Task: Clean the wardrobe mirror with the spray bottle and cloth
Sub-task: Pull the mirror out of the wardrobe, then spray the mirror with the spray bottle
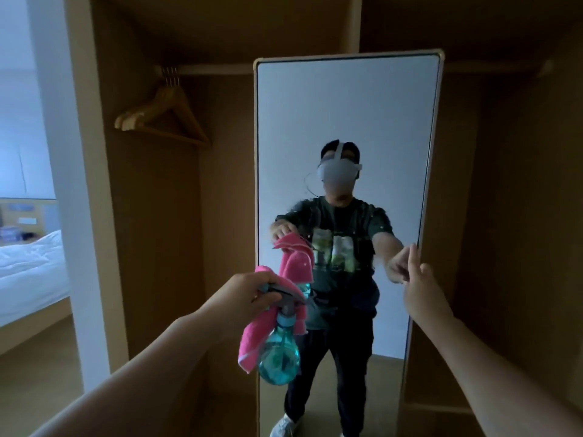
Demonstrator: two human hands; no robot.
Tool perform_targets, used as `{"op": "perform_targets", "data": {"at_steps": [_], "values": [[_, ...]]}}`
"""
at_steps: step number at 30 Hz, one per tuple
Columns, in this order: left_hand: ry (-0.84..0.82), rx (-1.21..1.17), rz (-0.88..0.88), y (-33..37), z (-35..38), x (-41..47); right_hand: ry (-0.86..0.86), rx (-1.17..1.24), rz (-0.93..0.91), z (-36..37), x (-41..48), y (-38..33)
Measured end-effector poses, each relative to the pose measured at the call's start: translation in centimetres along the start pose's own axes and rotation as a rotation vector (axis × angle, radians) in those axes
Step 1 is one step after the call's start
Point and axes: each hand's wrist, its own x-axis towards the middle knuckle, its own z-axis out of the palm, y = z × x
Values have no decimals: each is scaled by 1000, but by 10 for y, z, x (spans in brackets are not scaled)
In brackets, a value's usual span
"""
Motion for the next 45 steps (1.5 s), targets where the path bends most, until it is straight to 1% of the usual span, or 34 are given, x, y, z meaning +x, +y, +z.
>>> {"op": "perform_targets", "data": {"at_steps": [6, 9, 11, 13, 14, 15, 16, 17, 20, 23, 25, 27, 29, 35, 39, 41, 45], "values": [[0, -2, 31, 11, 0, 1, -44, 36, -17, 3, 13, 2], [-4, 33, 25, 12, 0, 3, -68, 48, -16, -1, 10, 3], [-9, 63, 16, 11, 0, 5, 13, 26, -47, -8, 5, 1], [-19, 60, 15, 12, -1, 6, 158, -16, -136, -17, 0, -6], [-26, 50, 26, 14, -3, 5, 217, 10, -185, -22, -4, -12], [-31, 41, 45, 17, -4, 4, 233, 78, -227, -26, -9, -23], [-37, 34, 69, 19, -5, 3, 199, 188, -258, -31, -16, -36], [-41, 32, 88, 20, -6, 2, 121, 320, -284, -35, -26, -51], [-42, 25, 93, 20, -7, 2, -181, 675, -405, -40, -60, -95], [-60, 30, 100, 18, -7, 4, -363, 785, -501, -35, -83, -129], [-62, 34, 108, 19, -8, 3, -416, 801, -519, -32, -89, -141], [-51, 52, 116, 20, -10, 4, -442, 833, -501, -30, -89, -148], [-39, 59, 110, 18, -12, 4, -400, 842, -477, -27, -89, -153], [43, 0, 36, 18, -13, 7, -147, 746, -429, -23, -91, -167], [70, -42, -14, 13, -14, 8, -143, 793, -436, -33, -90, -166], [77, -55, -36, 6, -14, 9, -151, 817, -409, -39, -86, -162], [3, 62, 3, 2, -10, 7, -167, 873, -351, -49, -79, -155]]}}
